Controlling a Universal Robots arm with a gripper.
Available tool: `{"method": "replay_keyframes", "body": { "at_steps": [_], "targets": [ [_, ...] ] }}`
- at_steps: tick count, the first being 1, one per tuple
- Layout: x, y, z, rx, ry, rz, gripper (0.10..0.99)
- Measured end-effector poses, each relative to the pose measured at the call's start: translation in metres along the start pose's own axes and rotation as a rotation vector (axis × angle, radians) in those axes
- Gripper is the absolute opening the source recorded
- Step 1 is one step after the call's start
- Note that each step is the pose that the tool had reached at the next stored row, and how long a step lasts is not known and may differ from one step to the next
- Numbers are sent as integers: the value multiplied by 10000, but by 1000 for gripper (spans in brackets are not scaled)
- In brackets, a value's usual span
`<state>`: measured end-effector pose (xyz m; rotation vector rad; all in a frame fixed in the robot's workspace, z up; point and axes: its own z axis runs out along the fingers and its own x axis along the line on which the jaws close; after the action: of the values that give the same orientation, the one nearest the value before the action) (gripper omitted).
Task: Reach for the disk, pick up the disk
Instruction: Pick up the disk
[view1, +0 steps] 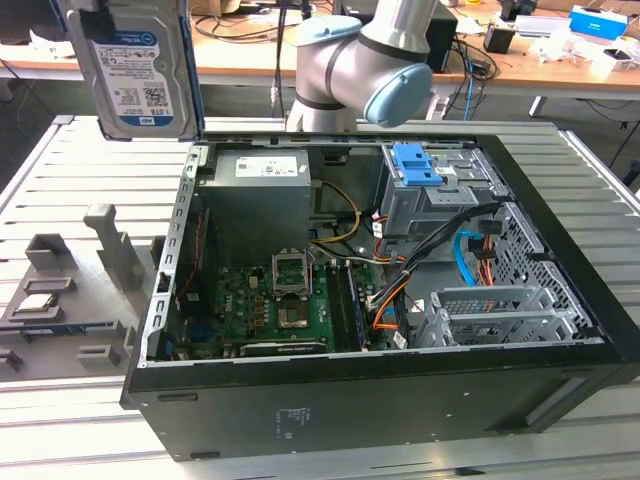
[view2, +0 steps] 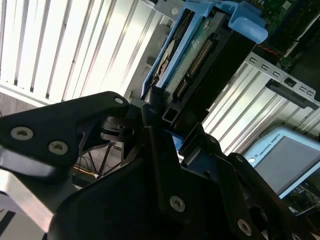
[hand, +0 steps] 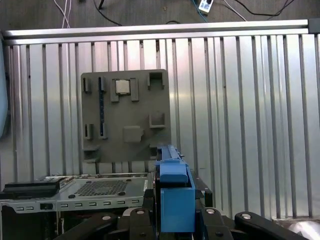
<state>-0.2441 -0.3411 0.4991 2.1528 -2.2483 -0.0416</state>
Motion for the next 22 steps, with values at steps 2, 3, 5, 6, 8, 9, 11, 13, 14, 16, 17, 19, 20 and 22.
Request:
{"method": "replay_keyframes", "body": {
  "at_steps": [2, 3, 5, 6, 8, 9, 11, 13, 14, 16, 17, 19, 20, 22],
  "targets": [
    [-6, -122, -5, -1, 1, -3, 369],
    [-8, -166, -7, -1, 0, -2, 369],
    [-13, -254, -10, -1, 1, -1, 369],
    [-16, -318, -13, -1, 0, -3, 369],
    [-26, -489, -20, -1, 1, -3, 369],
    [-31, -578, -23, -1, 0, 0, 369],
    [-40, -747, -30, -2, 0, 0, 369],
    [-49, -928, -37, -1, 0, 0, 369],
    [-51, -976, -39, 0, 0, -3, 369],
    [-60, -1118, -44, -2, 1, -2, 369],
    [-62, -1162, -46, -1, 0, -2, 369],
    [-75, -1348, -53, -1, 0, 0, 369],
    [-82, -1444, -57, -2, 1, -2, 369],
    [-91, -1552, -61, -1, 0, -3, 369]
  ]
}}
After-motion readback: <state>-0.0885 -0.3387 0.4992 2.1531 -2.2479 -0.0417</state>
